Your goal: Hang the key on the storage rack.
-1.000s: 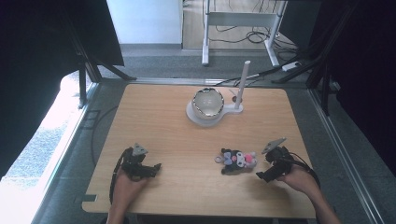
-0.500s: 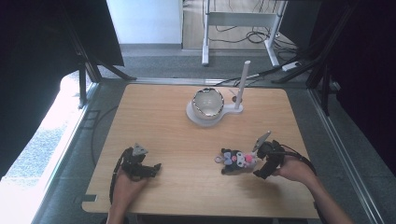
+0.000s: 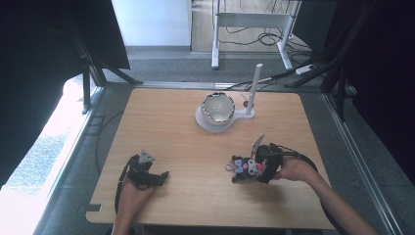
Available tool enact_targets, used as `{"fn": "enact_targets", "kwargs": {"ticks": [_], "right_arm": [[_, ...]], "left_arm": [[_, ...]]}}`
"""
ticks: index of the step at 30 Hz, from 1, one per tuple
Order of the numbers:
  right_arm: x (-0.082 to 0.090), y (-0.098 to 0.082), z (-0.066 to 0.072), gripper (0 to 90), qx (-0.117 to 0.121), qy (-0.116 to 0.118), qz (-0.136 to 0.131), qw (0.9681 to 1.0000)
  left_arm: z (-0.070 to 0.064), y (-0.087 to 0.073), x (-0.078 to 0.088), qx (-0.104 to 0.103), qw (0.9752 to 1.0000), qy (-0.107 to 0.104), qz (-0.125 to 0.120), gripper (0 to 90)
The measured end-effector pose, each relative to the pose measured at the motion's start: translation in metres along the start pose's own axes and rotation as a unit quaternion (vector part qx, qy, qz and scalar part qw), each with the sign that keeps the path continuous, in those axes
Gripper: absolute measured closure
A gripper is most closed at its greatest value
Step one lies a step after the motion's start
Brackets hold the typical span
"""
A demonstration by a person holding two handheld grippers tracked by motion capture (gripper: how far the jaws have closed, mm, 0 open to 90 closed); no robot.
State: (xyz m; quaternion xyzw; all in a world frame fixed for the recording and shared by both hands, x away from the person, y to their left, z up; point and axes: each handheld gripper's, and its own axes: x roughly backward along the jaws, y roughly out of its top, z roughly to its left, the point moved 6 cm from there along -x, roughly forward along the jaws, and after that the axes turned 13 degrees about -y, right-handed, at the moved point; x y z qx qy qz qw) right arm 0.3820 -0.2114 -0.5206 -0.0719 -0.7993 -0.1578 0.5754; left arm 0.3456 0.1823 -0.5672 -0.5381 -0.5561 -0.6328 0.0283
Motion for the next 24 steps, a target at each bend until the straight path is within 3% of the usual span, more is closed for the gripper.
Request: {"fn": "enact_targets", "kwargs": {"ticks": [7,14,20,24], "right_arm": [[-0.008,0.011,0.002,15.4,0.028,0.004,0.007,0.9996],[-0.015,0.017,0.007,32.9,0.056,0.014,0.018,0.9982],[-0.013,0.016,0.006,38.5,0.045,0.012,0.019,0.9987],[-0.009,0.015,0.002,40.1,0.025,0.018,0.013,0.9994]], "left_arm": [[0.0,0.0,0.0,0.0,1.0,0.0,0.0,4.9],[0.0,0.0,0.0,0.0,1.0,0.0,0.0,4.9],[0.0,0.0,0.0,0.0,1.0,0.0,0.0,4.9],[0.0,0.0,0.0,0.0,1.0,0.0,0.0,4.9]]}}
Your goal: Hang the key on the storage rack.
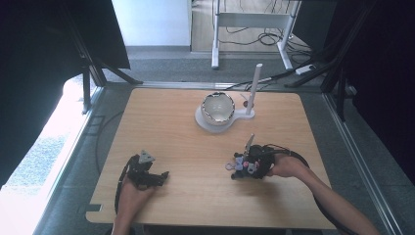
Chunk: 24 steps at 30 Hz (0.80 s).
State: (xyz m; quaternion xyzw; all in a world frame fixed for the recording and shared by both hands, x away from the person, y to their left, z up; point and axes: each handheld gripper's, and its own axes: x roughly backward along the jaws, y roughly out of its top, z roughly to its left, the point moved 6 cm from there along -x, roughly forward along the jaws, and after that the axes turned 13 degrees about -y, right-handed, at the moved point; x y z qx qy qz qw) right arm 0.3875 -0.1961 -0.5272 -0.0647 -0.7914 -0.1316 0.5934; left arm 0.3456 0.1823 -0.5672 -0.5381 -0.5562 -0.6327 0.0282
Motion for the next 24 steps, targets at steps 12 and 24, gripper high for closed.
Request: {"fn": "enact_targets", "kwargs": {"ticks": [12,24], "right_arm": [[0.024,-0.005,-0.012,40.3,-0.029,0.005,-0.019,0.9994],[0.045,-0.011,-0.028,40.5,-0.054,0.007,-0.024,0.9982]], "left_arm": [[0.0,0.0,0.0,0.0,1.0,0.0,0.0,4.9],[0.0,0.0,0.0,-0.001,1.0,0.0,0.0,4.9]]}}
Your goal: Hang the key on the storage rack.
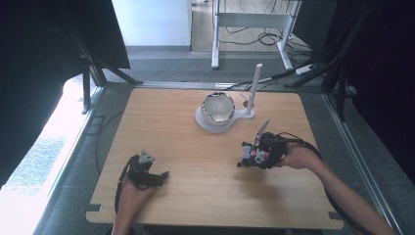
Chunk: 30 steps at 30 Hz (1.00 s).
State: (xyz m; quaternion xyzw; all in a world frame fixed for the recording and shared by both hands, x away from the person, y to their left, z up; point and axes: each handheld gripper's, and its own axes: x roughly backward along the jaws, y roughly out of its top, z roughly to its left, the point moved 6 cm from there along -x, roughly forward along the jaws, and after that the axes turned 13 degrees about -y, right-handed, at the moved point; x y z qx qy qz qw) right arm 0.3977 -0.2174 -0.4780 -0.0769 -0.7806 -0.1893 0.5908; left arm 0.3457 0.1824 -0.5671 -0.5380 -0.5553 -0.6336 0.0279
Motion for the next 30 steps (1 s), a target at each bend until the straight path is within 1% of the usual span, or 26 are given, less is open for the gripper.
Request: {"fn": "enact_targets", "kwargs": {"ticks": [1,2,3,4,5,7,8,9,10,11,12,13,14,15,17,18,20,21,23,25,30], "right_arm": [[0.004,0.0,-0.003,40.6,-0.005,-0.004,0.001,1.0],[0.004,0.0,-0.003,40.6,-0.005,-0.004,0.001,1.0],[0.009,0.0,-0.008,40.6,-0.006,-0.006,-0.004,1.0],[0.009,0.0,-0.008,40.6,-0.006,-0.006,-0.004,1.0],[0.014,0.0,-0.011,40.6,-0.013,-0.008,-0.005,0.9999],[0.015,0.0,-0.013,40.7,-0.015,-0.009,-0.005,0.9998],[0.019,-0.001,-0.017,40.7,-0.02,-0.01,-0.008,0.9997],[0.021,-0.001,-0.02,40.8,-0.019,-0.011,-0.01,0.9997],[0.021,-0.001,-0.02,40.8,-0.019,-0.011,-0.01,0.9997],[0.022,-0.001,-0.021,40.8,-0.024,-0.012,-0.008,0.9996],[0.026,-0.002,-0.026,40.8,-0.03,-0.015,-0.01,0.9994],[0.026,-0.002,-0.026,40.8,-0.03,-0.015,-0.01,0.9994],[0.029,-0.003,-0.031,40.8,-0.034,-0.016,-0.013,0.9992],[0.029,-0.003,-0.031,40.8,-0.034,-0.016,-0.013,0.9992],[0.031,-0.003,-0.036,40.8,-0.041,-0.019,-0.013,0.9989],[0.033,-0.004,-0.04,40.8,-0.044,-0.023,-0.012,0.9987],[0.034,-0.004,-0.043,40.8,-0.046,-0.024,-0.013,0.9986],[0.036,-0.005,-0.047,40.8,-0.054,-0.028,-0.01,0.9981],[0.036,-0.005,-0.05,40.8,-0.054,-0.027,-0.011,0.9981],[0.039,-0.006,-0.06,40.8,-0.06,-0.034,-0.011,0.9976],[0.044,-0.006,-0.071,40.9,-0.065,-0.042,-0.011,0.997]], "left_arm": [[0.0,0.0,0.0,0.0,1.0,0.0,0.0,4.9],[0.0,0.0,0.0,0.0,1.0,0.0,0.0,4.9],[0.0,0.0,0.0,0.0,1.0,0.0,0.0,4.9],[0.0,0.0,0.0,0.0,1.0,0.0,0.0,4.9],[0.0,0.0,0.0,0.0,1.0,0.0,0.0,4.9],[0.0,0.0,0.0,0.0,1.0,0.0,0.0,4.9],[0.0,0.0,0.0,0.001,1.0,0.0,0.0,4.9],[0.0,0.0,0.0,0.001,1.0,0.0,0.0,4.9],[0.0,0.0,0.0,0.001,1.0,0.0,0.0,4.9],[0.0,0.0,0.0,0.001,1.0,0.0,0.0,4.9],[0.0,0.0,0.0,0.002,1.0,0.0,-0.002,4.9],[0.0,0.0,0.0,0.002,1.0,0.001,-0.001,4.9],[0.0,0.0,0.0,0.002,1.0,0.001,-0.001,4.9],[0.0,0.0,0.0,0.002,1.0,0.001,-0.002,4.9],[0.0,0.0,0.0,0.002,1.0,0.001,-0.002,4.9],[0.0,0.0,0.0,0.003,1.0,0.0,-0.002,4.9],[0.0,0.0,0.0,0.003,1.0,0.0,-0.002,4.9],[0.0,0.0,0.0,0.002,1.0,0.0,0.0,4.9],[0.0,0.0,0.0,0.001,1.0,0.001,0.0,4.9],[0.0,0.0,0.0,0.0,1.0,0.0,0.0,4.9],[0.0,0.0,0.0,0.0,1.0,0.0,0.0,4.9]]}}
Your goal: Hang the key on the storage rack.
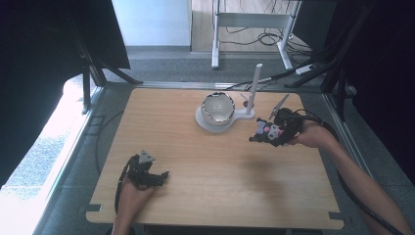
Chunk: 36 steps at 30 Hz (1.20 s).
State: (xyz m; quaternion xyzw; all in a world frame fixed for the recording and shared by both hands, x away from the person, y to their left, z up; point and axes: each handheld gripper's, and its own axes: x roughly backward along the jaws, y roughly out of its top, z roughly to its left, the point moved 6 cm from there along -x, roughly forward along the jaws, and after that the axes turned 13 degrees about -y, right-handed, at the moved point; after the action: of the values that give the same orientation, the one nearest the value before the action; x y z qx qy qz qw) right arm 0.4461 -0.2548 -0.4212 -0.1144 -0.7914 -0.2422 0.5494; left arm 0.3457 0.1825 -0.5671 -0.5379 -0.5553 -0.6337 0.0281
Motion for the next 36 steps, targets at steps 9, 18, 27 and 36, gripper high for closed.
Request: {"fn": "enact_targets", "kwargs": {"ticks": [9,18,27,36], "right_arm": [[0.017,0.004,-0.028,41.0,-0.022,-0.018,-0.008,0.9996],[0.029,0.008,-0.054,41.0,-0.056,-0.026,-0.007,0.9981],[0.037,0.011,-0.076,41.0,-0.085,-0.037,-0.009,0.9957],[0.047,0.016,-0.102,41.0,-0.119,-0.049,-0.015,0.9916]], "left_arm": [[0.0,0.0,0.0,0.0,1.0,0.0,0.0,4.9],[0.0,0.0,0.0,0.001,1.0,0.0,-0.002,4.9],[0.0,0.0,0.0,0.001,1.0,-0.001,-0.002,4.9],[0.0,0.0,0.0,0.001,1.0,-0.002,0.0,4.9]]}}
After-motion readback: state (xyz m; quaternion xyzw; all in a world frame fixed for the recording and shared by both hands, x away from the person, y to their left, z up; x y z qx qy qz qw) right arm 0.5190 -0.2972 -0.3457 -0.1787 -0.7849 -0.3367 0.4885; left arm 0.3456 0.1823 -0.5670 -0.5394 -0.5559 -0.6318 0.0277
